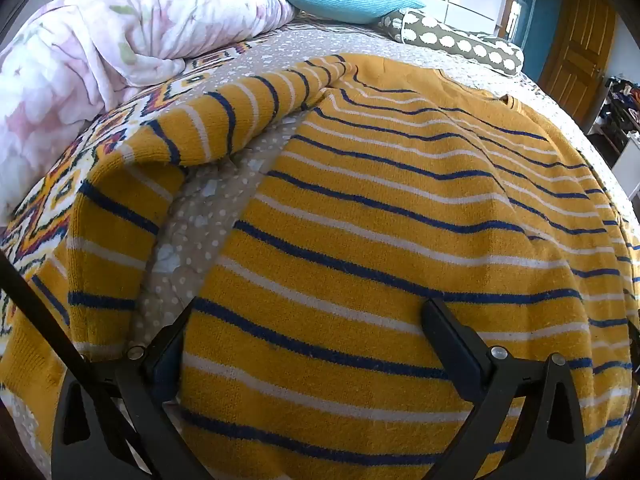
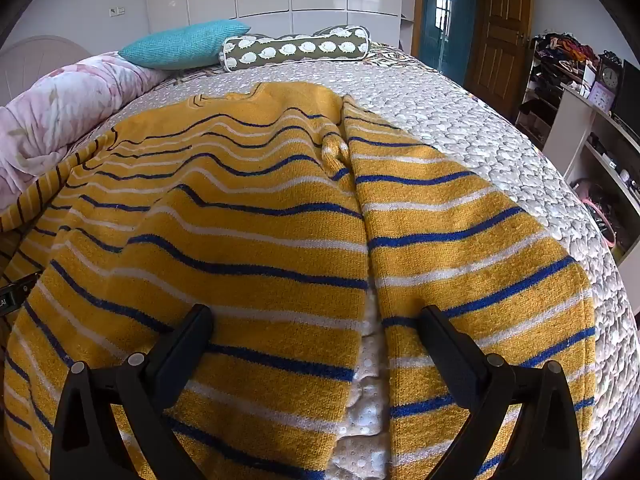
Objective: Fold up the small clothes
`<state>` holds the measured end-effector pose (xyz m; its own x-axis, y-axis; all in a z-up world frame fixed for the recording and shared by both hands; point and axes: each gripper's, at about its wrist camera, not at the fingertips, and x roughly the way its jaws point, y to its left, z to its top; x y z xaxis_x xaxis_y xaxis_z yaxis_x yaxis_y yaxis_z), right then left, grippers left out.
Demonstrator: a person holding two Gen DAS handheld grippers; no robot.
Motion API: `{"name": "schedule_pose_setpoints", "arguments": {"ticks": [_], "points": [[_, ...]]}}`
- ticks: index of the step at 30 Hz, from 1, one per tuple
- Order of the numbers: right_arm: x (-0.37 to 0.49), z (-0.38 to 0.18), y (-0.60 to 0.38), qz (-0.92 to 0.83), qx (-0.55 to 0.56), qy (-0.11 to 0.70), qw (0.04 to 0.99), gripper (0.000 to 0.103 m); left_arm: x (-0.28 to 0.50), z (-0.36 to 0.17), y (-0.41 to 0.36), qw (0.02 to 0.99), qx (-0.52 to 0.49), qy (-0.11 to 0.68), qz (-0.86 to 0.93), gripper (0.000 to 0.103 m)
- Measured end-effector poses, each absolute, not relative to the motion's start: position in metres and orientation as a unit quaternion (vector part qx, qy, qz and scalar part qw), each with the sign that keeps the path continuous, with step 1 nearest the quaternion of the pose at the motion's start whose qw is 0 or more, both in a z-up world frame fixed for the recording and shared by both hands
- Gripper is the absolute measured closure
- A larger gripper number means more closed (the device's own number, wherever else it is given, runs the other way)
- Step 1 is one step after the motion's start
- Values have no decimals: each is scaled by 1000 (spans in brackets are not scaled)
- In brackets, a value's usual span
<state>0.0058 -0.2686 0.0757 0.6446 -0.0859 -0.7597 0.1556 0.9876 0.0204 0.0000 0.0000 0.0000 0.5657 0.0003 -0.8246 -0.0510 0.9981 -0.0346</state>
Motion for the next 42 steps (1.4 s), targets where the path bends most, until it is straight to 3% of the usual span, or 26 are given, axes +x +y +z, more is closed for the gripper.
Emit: {"name": "schedule_pose_setpoints", "arguments": {"ticks": [42], "points": [[6,76,-269,-67,42,416,906,0,-1,1,-1,885,-26,464,16,0]]}}
